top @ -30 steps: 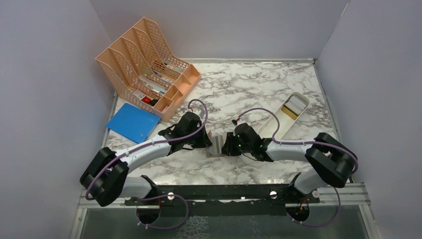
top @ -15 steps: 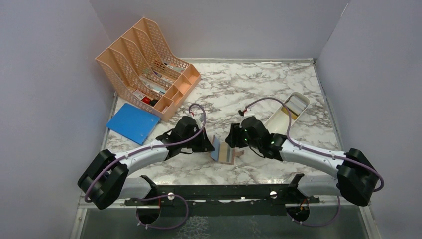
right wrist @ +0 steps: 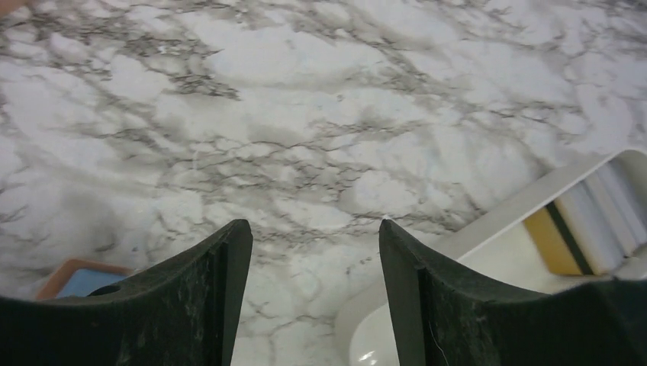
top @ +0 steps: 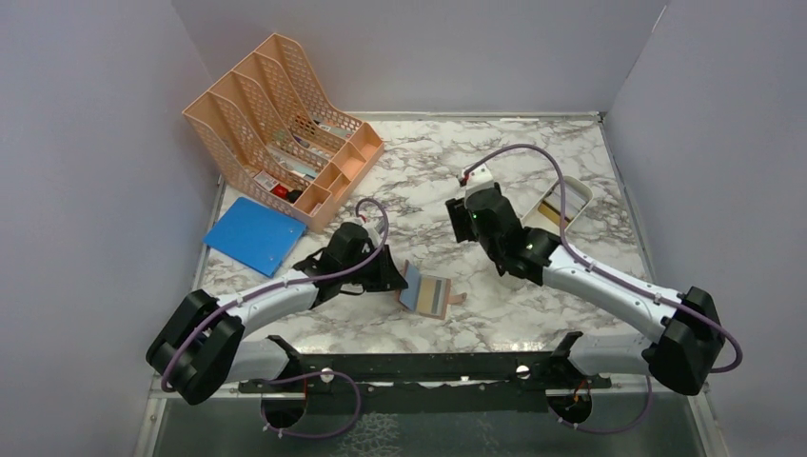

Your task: Put the credit cards into the card holder

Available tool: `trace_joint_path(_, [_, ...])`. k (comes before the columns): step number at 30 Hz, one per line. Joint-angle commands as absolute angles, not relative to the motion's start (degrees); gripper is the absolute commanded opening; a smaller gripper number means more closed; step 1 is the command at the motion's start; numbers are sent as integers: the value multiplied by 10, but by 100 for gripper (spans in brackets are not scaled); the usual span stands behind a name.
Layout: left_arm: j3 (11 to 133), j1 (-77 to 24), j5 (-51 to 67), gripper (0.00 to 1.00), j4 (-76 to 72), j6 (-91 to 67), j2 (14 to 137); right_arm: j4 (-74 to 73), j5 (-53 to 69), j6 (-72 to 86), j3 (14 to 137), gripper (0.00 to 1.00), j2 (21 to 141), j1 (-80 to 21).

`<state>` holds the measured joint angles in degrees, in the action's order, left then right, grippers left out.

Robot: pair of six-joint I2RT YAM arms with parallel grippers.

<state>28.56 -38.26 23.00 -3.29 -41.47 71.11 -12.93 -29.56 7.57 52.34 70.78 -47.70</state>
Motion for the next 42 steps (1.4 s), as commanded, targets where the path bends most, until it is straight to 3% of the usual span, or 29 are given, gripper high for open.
trace_joint_path(1, [277, -373, 241, 21, -25, -398, 693, -130, -345, -26, 541, 67, 721, -427])
trace_joint_path(14, [268, -371, 233, 26, 6, -395, 683, -176, -208, -178, 588, 66, 803, -176])
trace_joint_path(18, [263, -371, 233, 26, 3, -399, 684, -157, -241, -249, 575, 65, 842, -163])
trace_joint_path(32, [262, -371, 225, 26, -3, -394, 686, -153, -175, -320, 572, 62, 906, -77])
trace_joint_path(42, [270, -371, 230, 26, -5, -391, 700, -171, -118, -300, 593, 60, 861, -61])
